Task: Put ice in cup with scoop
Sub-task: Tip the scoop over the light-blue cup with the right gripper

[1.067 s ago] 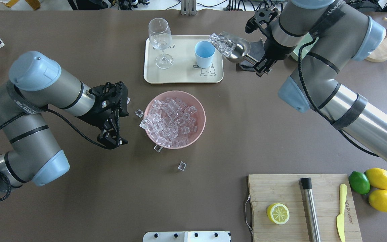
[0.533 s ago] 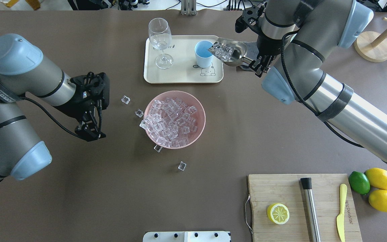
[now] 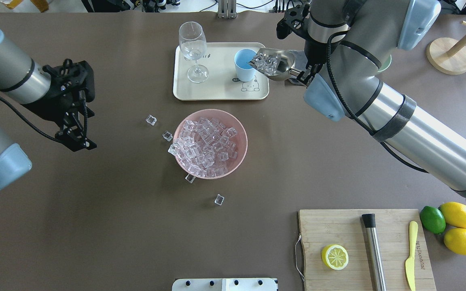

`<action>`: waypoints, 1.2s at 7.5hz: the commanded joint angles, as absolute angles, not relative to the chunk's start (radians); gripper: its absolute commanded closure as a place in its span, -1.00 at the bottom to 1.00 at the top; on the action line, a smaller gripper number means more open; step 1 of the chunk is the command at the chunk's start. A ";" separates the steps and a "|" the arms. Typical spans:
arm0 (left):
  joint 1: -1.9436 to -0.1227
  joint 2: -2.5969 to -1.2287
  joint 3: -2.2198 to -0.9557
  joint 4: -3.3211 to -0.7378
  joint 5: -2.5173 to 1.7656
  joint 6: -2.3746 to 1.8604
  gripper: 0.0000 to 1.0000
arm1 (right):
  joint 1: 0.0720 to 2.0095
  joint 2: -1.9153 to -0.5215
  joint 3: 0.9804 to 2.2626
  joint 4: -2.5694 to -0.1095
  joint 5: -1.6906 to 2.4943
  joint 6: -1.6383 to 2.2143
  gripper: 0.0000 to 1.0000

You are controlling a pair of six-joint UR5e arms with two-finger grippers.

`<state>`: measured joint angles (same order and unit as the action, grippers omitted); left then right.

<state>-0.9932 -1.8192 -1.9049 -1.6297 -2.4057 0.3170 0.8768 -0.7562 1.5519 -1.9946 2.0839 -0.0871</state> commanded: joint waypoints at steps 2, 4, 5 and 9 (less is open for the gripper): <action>-1.283 -1.758 -1.769 -1.618 -2.431 0.171 -0.99 | 0.874 -0.671 1.482 -2.106 2.046 -0.191 1.00; -1.434 -1.709 -1.711 -1.620 -2.431 0.100 -0.99 | 0.874 -0.664 1.476 -2.124 2.025 -0.235 1.00; -1.468 -1.665 -1.706 -1.620 -2.430 0.100 -0.99 | 0.874 -0.655 1.474 -2.152 2.008 -0.250 1.00; -1.572 -1.598 -1.614 -1.624 -2.319 0.109 -0.99 | 0.880 -0.663 1.509 -2.175 1.996 -0.256 1.00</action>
